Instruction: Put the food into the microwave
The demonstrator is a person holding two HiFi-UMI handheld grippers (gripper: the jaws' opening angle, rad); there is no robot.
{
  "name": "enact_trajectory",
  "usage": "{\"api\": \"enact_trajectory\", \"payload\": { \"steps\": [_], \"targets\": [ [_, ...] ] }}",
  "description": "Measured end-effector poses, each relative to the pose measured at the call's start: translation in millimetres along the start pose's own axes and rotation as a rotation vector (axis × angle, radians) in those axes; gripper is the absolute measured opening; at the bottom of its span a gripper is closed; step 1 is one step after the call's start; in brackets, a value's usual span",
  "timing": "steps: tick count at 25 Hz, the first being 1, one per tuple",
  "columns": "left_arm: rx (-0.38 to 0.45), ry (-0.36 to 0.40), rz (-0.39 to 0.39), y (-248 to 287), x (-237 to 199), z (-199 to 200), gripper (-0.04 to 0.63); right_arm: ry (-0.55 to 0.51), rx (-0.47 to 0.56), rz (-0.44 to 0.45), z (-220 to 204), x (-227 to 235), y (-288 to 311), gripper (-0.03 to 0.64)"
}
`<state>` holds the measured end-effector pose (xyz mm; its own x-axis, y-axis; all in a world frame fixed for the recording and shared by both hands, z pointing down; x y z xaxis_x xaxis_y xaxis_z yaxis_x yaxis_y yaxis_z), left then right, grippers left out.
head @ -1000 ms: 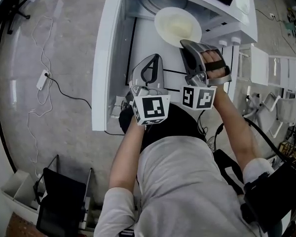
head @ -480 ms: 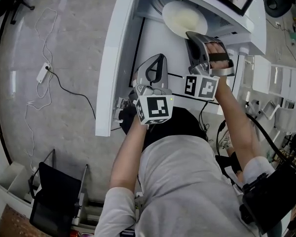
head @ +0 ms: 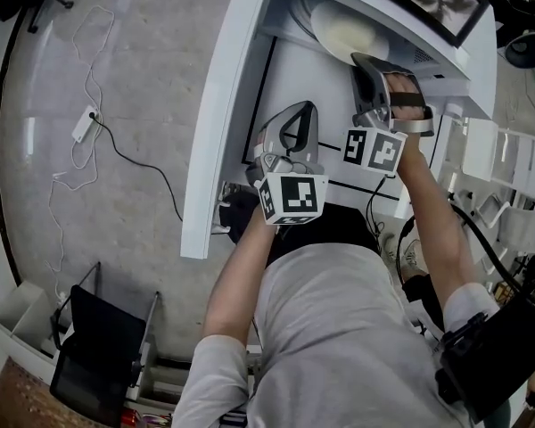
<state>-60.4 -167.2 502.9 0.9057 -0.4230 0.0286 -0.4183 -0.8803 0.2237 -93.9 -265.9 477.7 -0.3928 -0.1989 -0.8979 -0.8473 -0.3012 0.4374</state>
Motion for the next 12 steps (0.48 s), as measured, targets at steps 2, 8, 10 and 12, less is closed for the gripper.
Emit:
{"api": "enact_trajectory", "payload": {
  "steps": [2,8,10,12],
  "targets": [
    [-0.001,0.006,-0.008,4.5,1.8,-0.5,0.006,-0.001,-0.001,-0.001,-2.8,0.6,5.7,0.020],
    [0.003,0.001,-0.013,13.3,-0.5,2.3,0.007,-0.003,-0.008,0.007,-3.1,2.1,17.3,0.020],
    [0.001,-0.001,-0.015,15.7,-1.8,1.9,0.007,-0.004,-0.009,0.010,-3.8,2.5,21.4,0.020],
    [-0.003,-0.001,-0.016,18.1,-2.8,1.0,0.008,-0.003,-0.012,0.013,-5.2,2.8,26.6,0.020]
  ]
}}
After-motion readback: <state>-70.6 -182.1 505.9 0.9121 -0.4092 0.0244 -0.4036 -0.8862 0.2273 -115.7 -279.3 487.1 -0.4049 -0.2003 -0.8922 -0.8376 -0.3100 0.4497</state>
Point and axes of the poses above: the fingertips, and each gripper's own axes: y forward along the fingers, x to its right, z out of its top, the point moved 2 cm from there along -y, backward along the fingers, and after that the axes turned 2 degrees about x, right-handed, at the moved point
